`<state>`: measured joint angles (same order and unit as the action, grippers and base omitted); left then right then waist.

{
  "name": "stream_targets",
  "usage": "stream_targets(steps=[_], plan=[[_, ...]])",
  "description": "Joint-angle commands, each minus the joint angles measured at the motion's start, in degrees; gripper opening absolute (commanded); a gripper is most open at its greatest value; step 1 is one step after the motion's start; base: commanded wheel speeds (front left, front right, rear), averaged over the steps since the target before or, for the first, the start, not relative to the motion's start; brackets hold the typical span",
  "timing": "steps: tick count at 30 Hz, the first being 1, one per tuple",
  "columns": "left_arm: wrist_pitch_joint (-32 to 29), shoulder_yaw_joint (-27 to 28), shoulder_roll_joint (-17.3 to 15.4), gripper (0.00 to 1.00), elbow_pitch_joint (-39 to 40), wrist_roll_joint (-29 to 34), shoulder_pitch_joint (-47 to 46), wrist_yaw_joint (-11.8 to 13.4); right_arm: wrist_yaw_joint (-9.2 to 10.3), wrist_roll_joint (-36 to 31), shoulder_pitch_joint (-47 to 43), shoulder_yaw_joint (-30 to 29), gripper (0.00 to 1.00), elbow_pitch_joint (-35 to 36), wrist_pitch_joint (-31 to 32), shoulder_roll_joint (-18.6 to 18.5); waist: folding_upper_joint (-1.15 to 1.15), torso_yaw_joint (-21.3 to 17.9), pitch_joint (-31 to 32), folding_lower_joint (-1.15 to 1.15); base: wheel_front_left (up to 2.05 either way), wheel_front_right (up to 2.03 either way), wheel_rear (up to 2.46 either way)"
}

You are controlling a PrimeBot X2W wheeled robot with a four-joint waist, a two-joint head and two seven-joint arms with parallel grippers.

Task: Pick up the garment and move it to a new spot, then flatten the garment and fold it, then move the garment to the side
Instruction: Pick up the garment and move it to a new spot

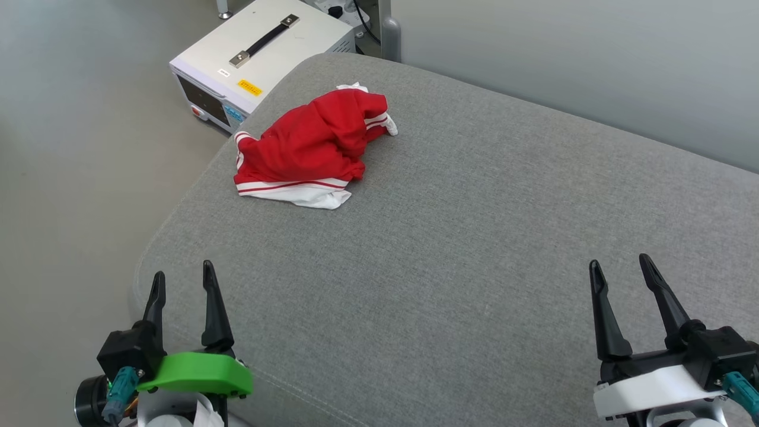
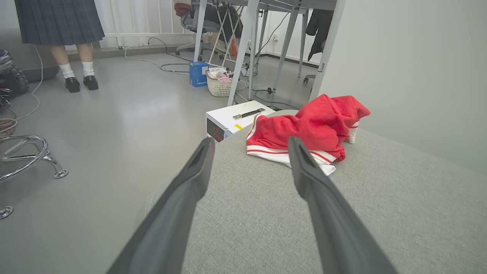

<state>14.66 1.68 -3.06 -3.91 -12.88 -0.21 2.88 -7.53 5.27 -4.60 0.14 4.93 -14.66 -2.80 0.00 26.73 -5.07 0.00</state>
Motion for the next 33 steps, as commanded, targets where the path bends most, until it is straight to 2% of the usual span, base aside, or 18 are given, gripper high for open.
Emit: stream_targets(steps=[1, 5, 10, 14, 20, 22, 26, 30, 33], plan=[[0.3, 0.4, 0.2, 1.00, -0.3, -0.4, -1.4, -0.4, 0.04, -0.3, 0.7, 0.1, 1.00, 0.2, -0.3, -0.1, 0.00, 0.1, -0.2, 0.00, 0.00, 0.00, 0.00], [0.3, 2.4, 0.2, 1.00, -0.8, 1.2, -4.1, -2.3, 0.04, -0.7, 1.4, 0.5, 1.00, 0.3, -0.3, -0.1, 0.00, -0.5, -1.2, 0.00, 0.00, 0.00, 0.00], [0.3, 7.3, -1.0, 1.00, -2.7, 2.2, -12.8, -6.7, 0.04, -2.5, 2.9, 0.7, 1.00, 1.0, -0.3, -0.1, 0.00, -1.9, -4.0, 0.00, 0.00, 0.00, 0.00], [0.3, 10.7, -4.0, 1.00, -5.9, 1.2, -21.6, -9.1, 0.04, -4.1, 4.5, 0.9, 1.00, 1.4, -0.3, -0.1, 0.00, -3.5, -6.9, 0.00, 0.00, 0.00, 0.00], [0.3, 11.3, -8.8, 1.00, -11.6, -1.9, -32.8, -10.2, 0.04, -6.1, 6.9, 1.5, 1.00, 2.6, -0.3, -0.1, 0.00, -6.2, -11.1, 0.00, 0.00, 0.00, 0.00], [0.3, 9.1, -11.5, 1.00, -14.8, -3.9, -36.2, -10.3, 0.04, -6.5, 7.7, 1.8, 1.00, 3.0, -0.3, -0.3, 0.00, -7.2, -12.4, 0.00, 0.00, 0.00, 0.00], [-0.9, 0.9, -18.2, 1.00, -20.6, -10.3, -41.8, -10.3, 0.04, -6.7, 8.9, 2.1, 1.00, 3.7, -0.3, -1.1, 0.00, -8.8, -14.6, 0.00, 0.00, 0.00, 0.00], [-6.8, -8.3, -25.2, 1.00, -24.0, -16.4, -46.3, -10.4, 0.04, -6.5, 10.2, 2.3, 1.00, 4.4, -0.3, -1.9, 0.00, -10.4, -16.8, 0.00, 0.00, 0.00, 0.00], [-14.6, -15.0, -29.3, 1.00, -25.9, -22.4, -48.9, -10.4, 0.04, -6.1, 10.8, 2.0, 1.00, 4.6, -0.3, -2.0, 0.00, -11.5, -18.0, 0.00, 0.00, 0.00, 0.00]])
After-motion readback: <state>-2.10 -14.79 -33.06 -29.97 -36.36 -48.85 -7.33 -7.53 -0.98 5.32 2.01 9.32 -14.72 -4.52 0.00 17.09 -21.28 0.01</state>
